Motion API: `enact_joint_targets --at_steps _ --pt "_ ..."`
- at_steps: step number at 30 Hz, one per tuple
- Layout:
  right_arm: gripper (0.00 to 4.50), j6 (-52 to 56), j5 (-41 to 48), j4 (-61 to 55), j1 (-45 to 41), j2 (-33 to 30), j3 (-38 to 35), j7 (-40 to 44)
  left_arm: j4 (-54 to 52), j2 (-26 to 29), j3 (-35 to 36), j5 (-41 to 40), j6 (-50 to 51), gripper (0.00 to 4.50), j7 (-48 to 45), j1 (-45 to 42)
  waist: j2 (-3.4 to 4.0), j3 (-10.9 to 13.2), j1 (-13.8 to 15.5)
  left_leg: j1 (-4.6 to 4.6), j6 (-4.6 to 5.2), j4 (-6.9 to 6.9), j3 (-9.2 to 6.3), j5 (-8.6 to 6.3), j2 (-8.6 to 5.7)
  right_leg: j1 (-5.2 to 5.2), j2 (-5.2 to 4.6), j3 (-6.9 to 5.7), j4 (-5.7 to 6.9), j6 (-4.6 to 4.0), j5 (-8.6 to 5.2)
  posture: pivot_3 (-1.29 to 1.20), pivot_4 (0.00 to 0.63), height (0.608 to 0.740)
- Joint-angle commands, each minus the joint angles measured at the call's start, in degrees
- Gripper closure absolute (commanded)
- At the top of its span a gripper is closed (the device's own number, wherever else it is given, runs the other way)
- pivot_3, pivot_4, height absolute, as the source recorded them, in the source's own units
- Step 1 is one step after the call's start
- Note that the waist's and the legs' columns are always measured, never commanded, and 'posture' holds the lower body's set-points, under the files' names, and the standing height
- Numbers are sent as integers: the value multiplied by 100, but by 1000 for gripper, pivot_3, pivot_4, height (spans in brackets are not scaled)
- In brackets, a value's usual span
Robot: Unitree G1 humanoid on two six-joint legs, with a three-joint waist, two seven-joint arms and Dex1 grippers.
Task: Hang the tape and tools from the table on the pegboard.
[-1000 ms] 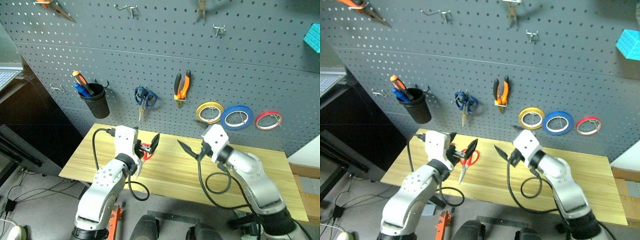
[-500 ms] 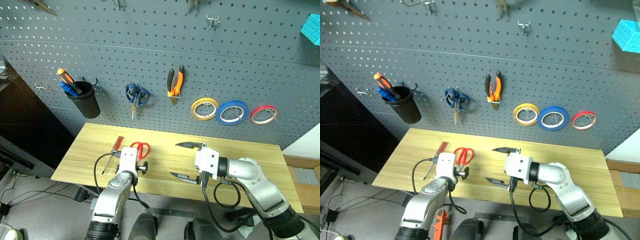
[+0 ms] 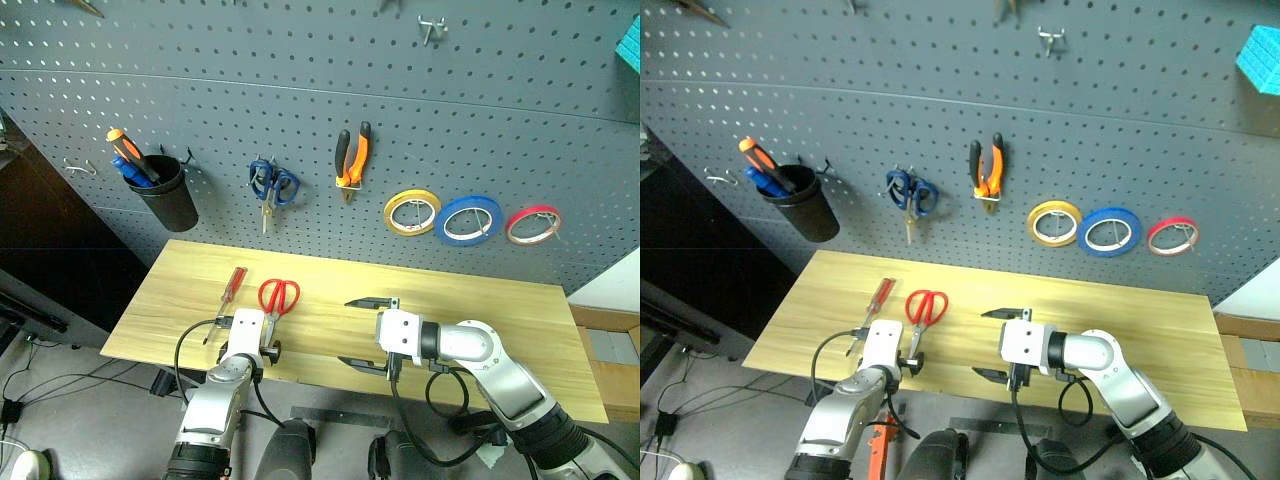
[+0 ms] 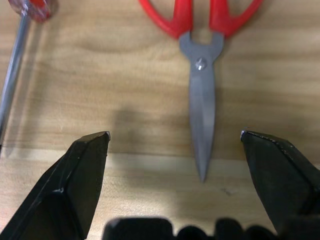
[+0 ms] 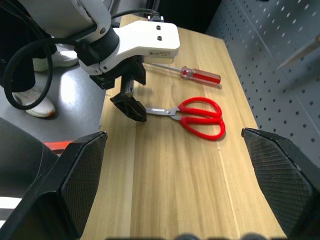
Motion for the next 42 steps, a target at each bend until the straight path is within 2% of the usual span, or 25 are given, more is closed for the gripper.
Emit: enact_joint_targets --at_steps 1,6,14,18,22,27,32,37,42 --pt "19 346 6 -153 -85 47 68 62 261 -12 47 47 -115 0 -93 -245 2 3 -1 0 0 0 0 0 0 0 0 -1 0 0 0 161 205 740" --pt "19 999 108 -116 -261 136 43 183 667 66 -6 76 -152 0 -278 -588 10 44 -9 1 0 0 -1 0 2 -1 -1 -2 1 0 0 166 211 740" --pt "19 1080 69 -56 -310 145 39 203 780 118 14 128 -147 0 -345 -675 8 81 -10 0 -6 -5 0 -4 1 -1 -2 -3 -6 0 0 166 214 740" --pt "19 1263 109 -20 -358 255 -18 112 1232 241 -97 165 -161 0 -591 -931 10 96 -10 1 -7 -5 -2 -4 3 -1 -2 -6 -4 0 0 160 220 740" --pt "0 1208 68 -43 -382 274 -17 109 1381 246 -82 204 -211 845 -594 -1042 11 112 -15 1 -7 -5 1 -4 2 -1 -5 -5 -5 1 0 159 221 740" --pt "0 1180 54 -60 -375 251 2 131 1356 217 -53 207 -204 2611 -567 -1014 13 117 -21 1 -8 -15 1 -5 2 -4 -5 -6 -9 1 -1 161 221 740" --pt "0 1126 57 -16 -394 233 -6 152 1193 174 15 184 -115 4189 -507 -894 15 119 -22 1 -10 -17 2 -6 2 -4 -5 -7 -13 2 -1 162 217 740" --pt "0 1039 62 28 -407 232 -37 138 957 90 101 102 -281 4257 -482 -753 15 119 -23 1 -11 -21 1 -6 3 -4 -5 -7 -18 3 -1 164 207 740" --pt "0 966 401 -291 -145 220 -363 114 170 -106 173 -128 -831 4257 -675 -278 13 118 -19 -4 -19 -26 2 -10 3 -5 -5 -8 -32 5 -2 160 174 740"
